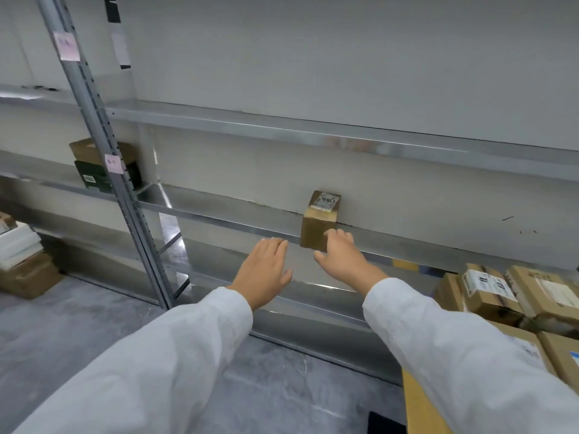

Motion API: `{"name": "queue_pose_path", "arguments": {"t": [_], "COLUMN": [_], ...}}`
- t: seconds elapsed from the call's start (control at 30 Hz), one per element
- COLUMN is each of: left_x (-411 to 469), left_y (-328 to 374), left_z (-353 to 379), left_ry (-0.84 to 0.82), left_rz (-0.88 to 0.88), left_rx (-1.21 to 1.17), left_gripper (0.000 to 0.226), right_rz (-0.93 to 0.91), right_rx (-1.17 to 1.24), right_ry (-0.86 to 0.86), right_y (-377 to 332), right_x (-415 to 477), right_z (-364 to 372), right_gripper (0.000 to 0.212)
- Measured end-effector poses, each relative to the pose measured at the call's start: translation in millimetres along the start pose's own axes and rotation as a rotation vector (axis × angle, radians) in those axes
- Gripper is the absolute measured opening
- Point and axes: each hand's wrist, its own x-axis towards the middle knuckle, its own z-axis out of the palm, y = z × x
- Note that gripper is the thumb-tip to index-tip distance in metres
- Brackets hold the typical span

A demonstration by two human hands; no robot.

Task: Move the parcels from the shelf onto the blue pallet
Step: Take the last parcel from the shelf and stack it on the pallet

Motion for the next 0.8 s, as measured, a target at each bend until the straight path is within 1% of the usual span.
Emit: {"name": "queue_pose_path", "arguments": {"t": [0.17,0.27,0.37,0.47,0.63,0.73,0.8], "left_x": [75.4,114.1,139.4,156.0,199.6,217.0,230.6], "left_y": [-27.3,-38.6,-49.3,-61.2,-92.6,-105.8,-115.7], "left_z": [14.3,29.1,51.0,70.8,102.1,125.8,141.9], "left_ry": [-0.004,0.003,0.004,-0.037,-0.025,-0.077,-0.107], "left_rz": [0.026,0.009,-0.007,-0.009,0.039,0.07,0.118], "left_rx": [-0.026,-0.084,-0.138,-0.194,-0.235,-0.295,-0.327], "left_gripper": [0.061,0.058,0.056,0.057,0.055,0.055,0.056], "right_rz": [0.067,0.101,0.135,0.187,0.264,0.36,0.43], "right_rx": [0.053,0.061,0.061,0.065,0.085,0.105,0.099], "right_ry": [0.046,0.036,0.04,0.011,-0.003,-0.006,-0.042], "right_y": [20.2,35.0,47.2,52.3,55.4,58.4,61.4], "right_x": [67.9,104.9,137.3,160.3,210.4,232.8,245.8], "right_z": [2.2,4.7,9.2,14.8,29.2,43.4,55.2], "right_gripper": [0.051,0.051,0.046,0.048,0.046,0.045,0.045]}}
